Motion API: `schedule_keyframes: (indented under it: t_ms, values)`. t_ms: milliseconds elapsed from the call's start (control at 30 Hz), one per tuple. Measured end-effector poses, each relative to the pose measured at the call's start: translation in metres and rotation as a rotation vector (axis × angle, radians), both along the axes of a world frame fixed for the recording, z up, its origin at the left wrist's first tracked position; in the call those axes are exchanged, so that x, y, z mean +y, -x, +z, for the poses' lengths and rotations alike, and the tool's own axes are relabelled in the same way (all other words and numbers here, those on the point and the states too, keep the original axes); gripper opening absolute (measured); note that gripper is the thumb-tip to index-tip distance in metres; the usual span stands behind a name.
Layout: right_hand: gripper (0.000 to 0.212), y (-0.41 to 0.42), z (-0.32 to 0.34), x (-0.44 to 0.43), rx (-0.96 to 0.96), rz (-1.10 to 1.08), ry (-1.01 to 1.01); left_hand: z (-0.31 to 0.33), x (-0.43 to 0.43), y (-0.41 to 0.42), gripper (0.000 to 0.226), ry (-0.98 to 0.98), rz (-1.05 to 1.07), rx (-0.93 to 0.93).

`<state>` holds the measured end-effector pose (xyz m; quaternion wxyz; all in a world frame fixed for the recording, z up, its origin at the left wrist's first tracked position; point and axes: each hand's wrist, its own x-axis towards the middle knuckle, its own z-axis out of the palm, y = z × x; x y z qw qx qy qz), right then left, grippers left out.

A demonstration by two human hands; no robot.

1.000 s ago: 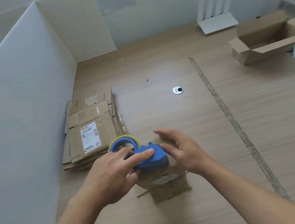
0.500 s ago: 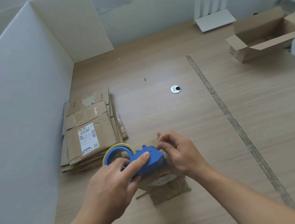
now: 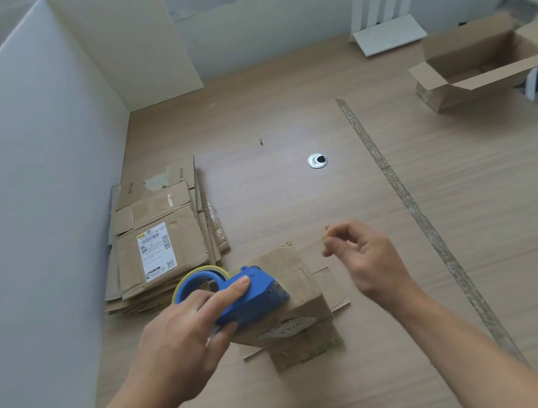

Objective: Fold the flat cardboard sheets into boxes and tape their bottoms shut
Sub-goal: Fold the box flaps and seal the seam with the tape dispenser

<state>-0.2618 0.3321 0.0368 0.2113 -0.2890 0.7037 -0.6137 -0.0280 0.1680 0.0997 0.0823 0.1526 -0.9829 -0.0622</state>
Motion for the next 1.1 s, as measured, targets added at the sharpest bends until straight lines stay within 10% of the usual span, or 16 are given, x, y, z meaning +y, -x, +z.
schedule_keyframes:
  t_ms: [533, 1100]
  values:
    - [0.013, 0.020, 0.003, -0.002, -0.559, -0.076, -0.256, 0.004, 0.004, 0.018, 0.057, 0.056, -0.038, -0.065]
    - [0.008, 0.008, -0.018, -0.008, -0.620, -0.001, -0.440, 0.006, 0.007, 0.021, 0.056, 0.060, -0.036, -0.085]
